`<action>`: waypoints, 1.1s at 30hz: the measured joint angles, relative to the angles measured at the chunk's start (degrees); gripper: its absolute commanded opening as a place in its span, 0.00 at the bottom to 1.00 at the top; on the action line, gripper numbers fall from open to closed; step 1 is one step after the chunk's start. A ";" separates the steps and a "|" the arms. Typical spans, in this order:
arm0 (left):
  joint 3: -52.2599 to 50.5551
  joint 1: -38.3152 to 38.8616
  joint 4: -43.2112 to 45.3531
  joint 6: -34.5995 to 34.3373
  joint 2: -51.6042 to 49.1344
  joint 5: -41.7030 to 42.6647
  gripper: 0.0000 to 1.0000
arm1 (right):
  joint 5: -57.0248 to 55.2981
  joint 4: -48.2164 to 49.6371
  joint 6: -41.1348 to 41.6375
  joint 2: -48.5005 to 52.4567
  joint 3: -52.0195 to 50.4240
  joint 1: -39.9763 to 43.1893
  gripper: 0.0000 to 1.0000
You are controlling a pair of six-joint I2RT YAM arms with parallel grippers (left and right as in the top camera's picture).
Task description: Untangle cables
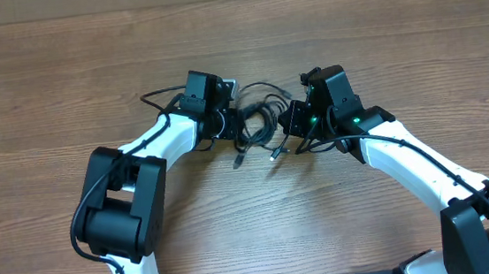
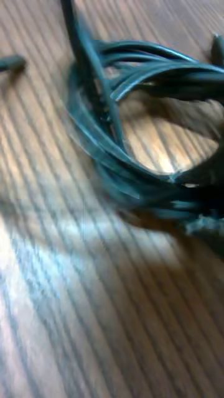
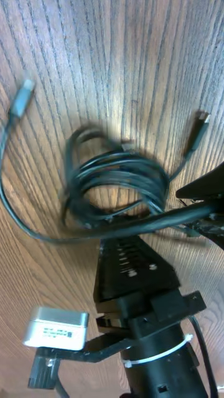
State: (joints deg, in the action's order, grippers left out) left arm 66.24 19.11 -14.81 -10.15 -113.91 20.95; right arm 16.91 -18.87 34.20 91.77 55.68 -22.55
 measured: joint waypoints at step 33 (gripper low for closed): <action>0.44 -5.99 -19.76 29.46 20.04 10.67 0.04 | 16.17 -1.57 -8.96 -5.25 0.35 1.09 0.63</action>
State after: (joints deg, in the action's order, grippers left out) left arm 66.67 13.13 -34.57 19.31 -93.86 31.62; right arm 33.08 -20.45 25.23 86.52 56.03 -21.45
